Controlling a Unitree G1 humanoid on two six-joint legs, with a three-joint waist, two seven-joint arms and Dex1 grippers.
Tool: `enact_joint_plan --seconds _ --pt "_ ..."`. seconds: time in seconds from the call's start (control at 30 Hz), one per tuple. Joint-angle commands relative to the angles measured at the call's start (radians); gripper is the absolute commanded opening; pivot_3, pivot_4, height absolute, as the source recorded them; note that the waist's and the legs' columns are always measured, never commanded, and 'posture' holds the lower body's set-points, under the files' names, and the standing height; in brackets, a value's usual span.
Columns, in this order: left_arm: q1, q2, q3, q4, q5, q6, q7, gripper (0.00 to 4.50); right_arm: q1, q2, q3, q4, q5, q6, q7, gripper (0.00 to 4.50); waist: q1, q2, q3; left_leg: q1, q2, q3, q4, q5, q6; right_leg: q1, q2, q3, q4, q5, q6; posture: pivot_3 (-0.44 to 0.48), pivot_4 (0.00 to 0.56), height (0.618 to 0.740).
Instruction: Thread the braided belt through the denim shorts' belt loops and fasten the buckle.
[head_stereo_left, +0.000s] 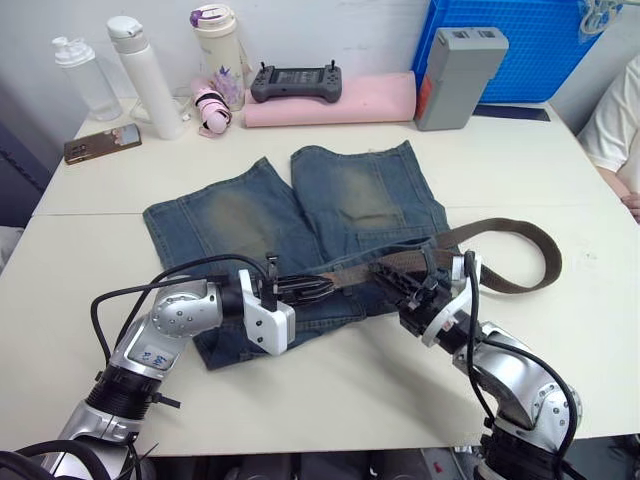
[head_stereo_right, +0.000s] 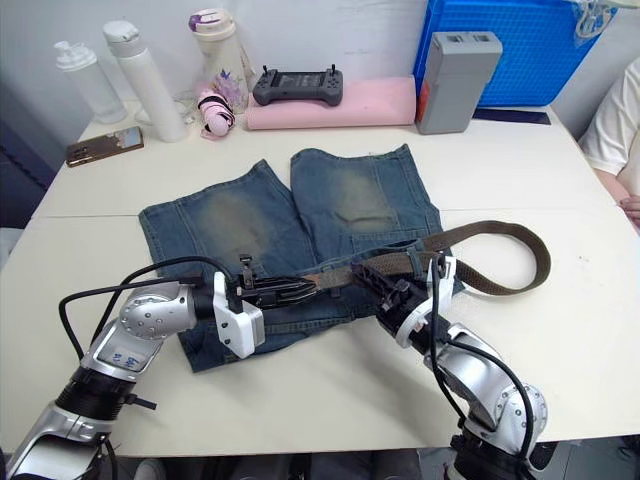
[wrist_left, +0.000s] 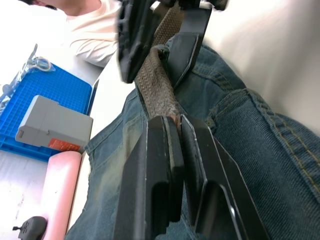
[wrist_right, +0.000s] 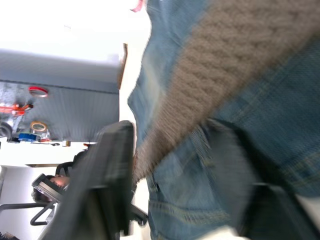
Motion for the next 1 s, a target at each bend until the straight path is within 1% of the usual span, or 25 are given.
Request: enact_joint_plan --seconds 0.03,0.07,0.27,0.3,0.33,0.37,0.4,0.5,0.53,0.6,0.67,0.8,1.0 --pt "-0.008 0.003 0.001 -0.029 -0.014 -0.017 0.002 0.0 0.008 -0.046 0.079 -0.055 0.073 -0.117 -0.014 0.33 0.0 0.0 0.0 0.0 0.0 0.0 0.0 0.0 0.0 0.0 0.0 0.0 0.0 0.0 0.0 0.0 0.15 0.714" --pt "-0.007 0.003 0.001 -0.029 -0.016 -0.018 0.001 0.0 0.01 -0.058 0.094 -0.059 0.074 -0.144 -0.011 0.03 0.0 0.0 0.0 0.0 0.0 0.001 0.0 0.0 0.0 0.0 0.0 0.0 0.0 0.0 0.0 0.0 0.15 0.714" --pt "0.002 0.003 -0.007 -0.037 -0.059 -0.003 -0.021 0.0 0.001 -0.123 0.152 -0.058 0.074 -0.266 0.025 0.03 0.005 0.0 0.0 -0.001 0.001 0.002 0.0 0.0 0.001 -0.001 -0.001 0.0 -0.001 0.0 0.0 0.0 0.15 0.714" --pt "0.015 0.003 -0.005 -0.053 -0.112 0.052 -0.041 0.0 -0.008 -0.131 0.152 -0.047 0.069 -0.284 0.036 0.03 0.005 0.0 0.0 -0.001 0.001 0.002 0.0 0.0 0.001 -0.001 -0.001 0.0 -0.001 0.0 0.0 0.0 0.15 0.714" --pt "0.027 0.006 -0.004 -0.069 -0.151 0.107 -0.061 0.86 -0.015 -0.146 0.15 -0.037 0.058 -0.294 0.051 0.0 0.005 0.0 0.0 -0.001 0.001 0.002 0.0 0.0 0.001 -0.001 -0.001 0.0 -0.001 0.0 0.0 0.0 0.15 0.714" --pt "0.036 0.008 -0.004 -0.081 -0.179 0.147 -0.076 1.15 -0.019 -0.159 0.151 -0.03 0.051 -0.303 0.063 0.0 0.004 0.0 0.0 -0.001 0.001 0.002 0.0 0.0 0.001 -0.001 -0.001 0.0 -0.001 0.0 0.0 0.0 0.15 0.714" --pt "0.056 0.009 0.008 -0.105 -0.229 0.214 -0.085 1.58 -0.025 -0.181 0.14 -0.016 0.038 -0.306 0.09 0.0 0.004 0.0 0.0 -0.001 0.001 0.002 0.0 0.0 0.001 -0.001 -0.001 0.0 -0.002 0.0 0.0 0.0 0.15 0.714" --pt "0.117 0.02 0.053 -0.198 -0.407 0.415 -0.112 2.64 -0.031 -0.255 0.123 0.022 -0.006 -0.304 0.166 0.0 0.003 0.0 0.0 -0.001 0.001 0.002 0.0 0.0 0.001 -0.001 -0.001 0.0 -0.002 0.0 0.0 0.0 0.15 0.714" --pt "0.136 0.022 0.078 -0.222 -0.466 0.482 -0.106 3.1 -0.034 -0.27 0.119 0.039 -0.012 -0.309 0.185 0.0 0.005 0.0 0.0 -0.001 0.002 0.002 0.0 0.0 0.001 -0.001 -0.001 0.001 -0.002 0.0 0.0 0.0 0.15 0.714" --pt "0.201 0.05 0.127 -0.266 -0.574 0.606 -0.113 3.1 -0.044 -0.307 0.113 0.088 -0.052 -0.304 0.238 0.0 0.006 0.0 0.0 -0.001 0.003 0.001 0.0 0.0 0.001 -0.001 -0.001 0.0 -0.002 0.0 0.0 0.0 0.15 0.714" --pt "0.253 0.071 0.165 -0.301 -0.635 0.678 -0.123 3.1 -0.048 -0.336 0.111 0.131 -0.088 -0.293 0.288 0.0 0.004 0.0 0.0 -0.001 0.003 0.002 0.0 0.0 0.001 0.0 -0.001 0.001 -0.004 0.0 0.0 0.0 0.15 0.714" --pt "0.283 0.079 0.197 -0.34 -0.659 0.755 -0.119 3.1 -0.042 -0.382 0.107 0.19 -0.158 -0.277 0.367 0.0 0.014 0.0 0.0 -0.001 0.003 0.003 0.0 0.0 0.002 0.001 -0.002 0.001 -0.005 0.0 0.0 0.0 0.15 0.714" --pt "0.28 0.058 0.198 -0.356 -0.646 0.788 -0.123 3.1 -0.051 -0.413 0.079 0.225 -0.176 -0.262 0.424 0.0 0.016 0.0 0.0 -0.001 0.002 0.003 0.001 0.0 0.002 0.004 -0.001 0.001 -0.009 0.0 0.0 0.0 0.15 0.714"
